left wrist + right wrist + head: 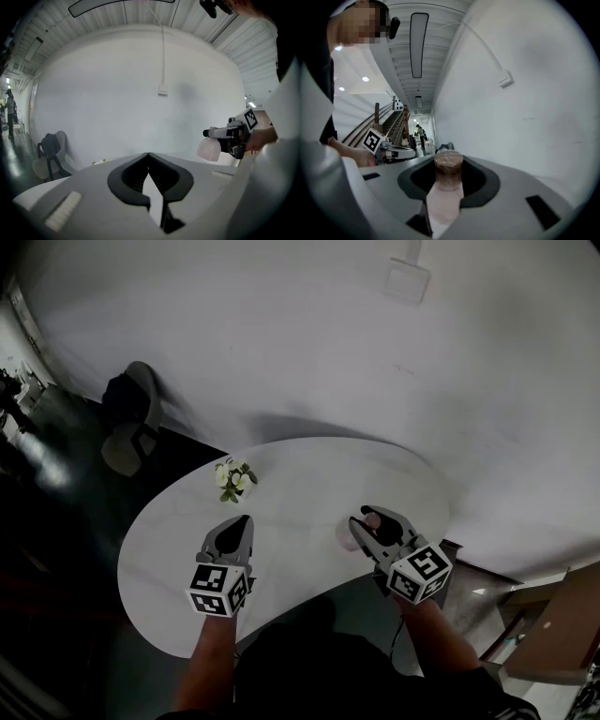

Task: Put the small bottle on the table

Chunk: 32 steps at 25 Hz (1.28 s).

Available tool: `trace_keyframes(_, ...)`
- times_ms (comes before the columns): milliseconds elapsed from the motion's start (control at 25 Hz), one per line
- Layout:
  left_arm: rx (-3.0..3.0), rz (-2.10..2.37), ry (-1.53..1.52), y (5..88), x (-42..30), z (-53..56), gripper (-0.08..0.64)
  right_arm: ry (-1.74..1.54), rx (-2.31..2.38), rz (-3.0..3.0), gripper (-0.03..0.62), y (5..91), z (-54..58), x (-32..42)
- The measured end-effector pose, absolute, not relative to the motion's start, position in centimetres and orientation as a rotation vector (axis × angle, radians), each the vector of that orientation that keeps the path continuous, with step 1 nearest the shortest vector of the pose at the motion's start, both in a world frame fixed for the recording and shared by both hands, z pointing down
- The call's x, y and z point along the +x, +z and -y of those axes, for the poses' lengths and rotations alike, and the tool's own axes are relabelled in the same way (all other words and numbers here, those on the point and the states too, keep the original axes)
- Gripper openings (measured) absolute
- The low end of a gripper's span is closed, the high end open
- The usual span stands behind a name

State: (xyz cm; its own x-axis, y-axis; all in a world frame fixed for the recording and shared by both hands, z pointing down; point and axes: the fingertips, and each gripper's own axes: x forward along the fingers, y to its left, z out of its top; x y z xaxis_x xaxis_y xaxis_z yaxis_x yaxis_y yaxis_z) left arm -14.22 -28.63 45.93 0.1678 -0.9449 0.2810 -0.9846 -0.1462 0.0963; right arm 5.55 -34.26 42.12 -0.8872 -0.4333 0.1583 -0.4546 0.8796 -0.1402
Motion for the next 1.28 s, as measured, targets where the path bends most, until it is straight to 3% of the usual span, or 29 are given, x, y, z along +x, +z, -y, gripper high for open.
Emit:
trace_keyframes(720, 2.226, 1.734, 0.240, 49.9, -16.7, 31.0, 0.012, 0.425, 0.721, 2.832, 0.141, 46.4, 35.0, 0.8)
trace_keyframes(1280, 2.133, 1.734, 0.234, 52.4, -14.5, 38.4, 0.012, 0.373, 0.479, 2.751, 0.141, 52.9, 44.4, -2.5)
